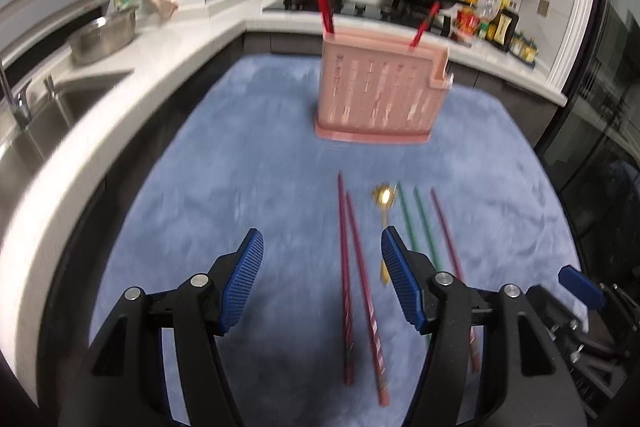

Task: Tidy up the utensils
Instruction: 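Move both tools back over the remaining chopsticks on the mat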

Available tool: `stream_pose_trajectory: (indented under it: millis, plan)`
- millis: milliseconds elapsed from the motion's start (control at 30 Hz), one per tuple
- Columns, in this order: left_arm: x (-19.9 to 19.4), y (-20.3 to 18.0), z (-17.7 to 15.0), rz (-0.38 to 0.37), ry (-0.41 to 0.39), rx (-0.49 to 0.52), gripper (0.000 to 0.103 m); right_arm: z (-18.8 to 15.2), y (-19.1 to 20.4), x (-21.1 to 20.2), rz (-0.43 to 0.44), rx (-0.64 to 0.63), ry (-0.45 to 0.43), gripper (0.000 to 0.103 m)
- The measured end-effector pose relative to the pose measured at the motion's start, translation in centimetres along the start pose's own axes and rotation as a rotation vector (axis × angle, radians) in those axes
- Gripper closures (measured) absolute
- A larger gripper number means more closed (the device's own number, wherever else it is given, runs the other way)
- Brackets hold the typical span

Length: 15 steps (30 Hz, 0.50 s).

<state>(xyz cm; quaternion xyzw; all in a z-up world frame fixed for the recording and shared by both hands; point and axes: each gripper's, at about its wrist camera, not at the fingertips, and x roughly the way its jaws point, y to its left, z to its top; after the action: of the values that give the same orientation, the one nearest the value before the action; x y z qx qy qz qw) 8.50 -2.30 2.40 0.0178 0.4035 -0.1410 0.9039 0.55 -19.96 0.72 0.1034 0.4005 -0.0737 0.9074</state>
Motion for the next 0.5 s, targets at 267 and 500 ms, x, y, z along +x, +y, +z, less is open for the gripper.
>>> stream_pose_trajectory:
  millis: [267, 500]
  plan:
    - [1.8, 1.0, -4.8, 0.012, 0.069, -0.002, 0.045, -3.6, 0.1, 2.0, -0.038, -0.018, 0.049, 0.049]
    - [2.8, 1.3, -7.7, 0.013, 0.104, 0.001, 0.045, -6.0, -0.1, 3.6, -0.039, -0.005, 0.102, 0.067]
